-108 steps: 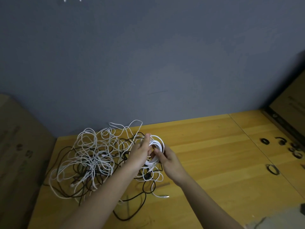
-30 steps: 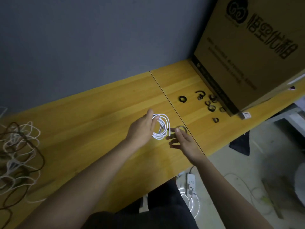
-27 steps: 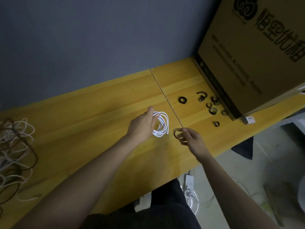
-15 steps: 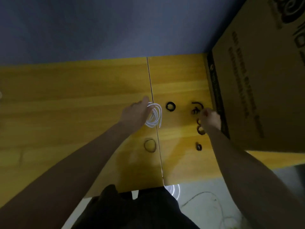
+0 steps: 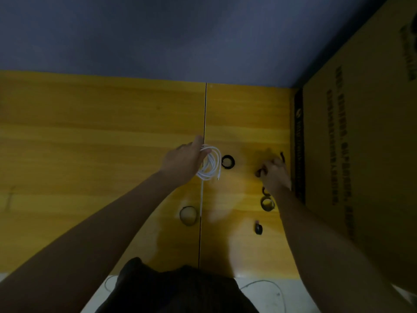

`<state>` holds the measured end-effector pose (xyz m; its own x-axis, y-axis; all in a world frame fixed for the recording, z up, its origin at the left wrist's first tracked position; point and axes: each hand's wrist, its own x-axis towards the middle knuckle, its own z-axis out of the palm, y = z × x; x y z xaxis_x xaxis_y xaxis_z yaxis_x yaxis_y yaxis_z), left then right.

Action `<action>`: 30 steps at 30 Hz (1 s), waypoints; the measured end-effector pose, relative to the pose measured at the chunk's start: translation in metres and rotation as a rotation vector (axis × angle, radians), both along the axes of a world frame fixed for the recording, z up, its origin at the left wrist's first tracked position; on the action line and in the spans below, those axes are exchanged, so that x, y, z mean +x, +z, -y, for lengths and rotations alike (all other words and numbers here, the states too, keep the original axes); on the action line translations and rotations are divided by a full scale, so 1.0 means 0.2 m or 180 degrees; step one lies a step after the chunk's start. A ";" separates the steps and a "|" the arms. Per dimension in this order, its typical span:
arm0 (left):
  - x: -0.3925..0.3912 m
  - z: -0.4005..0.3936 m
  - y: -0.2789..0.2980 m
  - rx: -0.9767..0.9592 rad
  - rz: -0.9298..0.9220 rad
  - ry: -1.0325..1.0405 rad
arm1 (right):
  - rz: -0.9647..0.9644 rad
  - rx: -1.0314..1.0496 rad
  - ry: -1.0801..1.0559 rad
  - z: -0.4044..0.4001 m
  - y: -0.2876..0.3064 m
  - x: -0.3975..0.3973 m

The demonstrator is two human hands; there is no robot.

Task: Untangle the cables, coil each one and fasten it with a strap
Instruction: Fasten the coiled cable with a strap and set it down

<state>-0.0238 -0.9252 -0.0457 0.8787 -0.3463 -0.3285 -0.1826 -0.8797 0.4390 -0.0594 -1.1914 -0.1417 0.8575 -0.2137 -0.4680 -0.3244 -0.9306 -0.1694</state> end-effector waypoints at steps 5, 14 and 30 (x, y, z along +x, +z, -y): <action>0.02 -0.01 0.01 -0.0126 -0.0087 0.0053 | 0.0801 0.0755 -0.0985 -0.08 0.06 0.05; -0.01 -0.16 0.10 -0.1071 -0.0277 -0.0122 | 0.1600 0.2919 -0.1166 -0.52 0.43 0.01; -0.12 -0.61 0.50 -0.1321 0.0132 -0.0788 | 0.2555 0.1631 0.0736 -1.00 0.85 0.02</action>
<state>-0.0471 -0.8039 0.0552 0.7628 -0.6410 -0.0848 -0.3891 -0.5599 0.7315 -0.0560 -0.9909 0.0277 0.9567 0.0662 0.2835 0.2450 -0.7090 -0.6613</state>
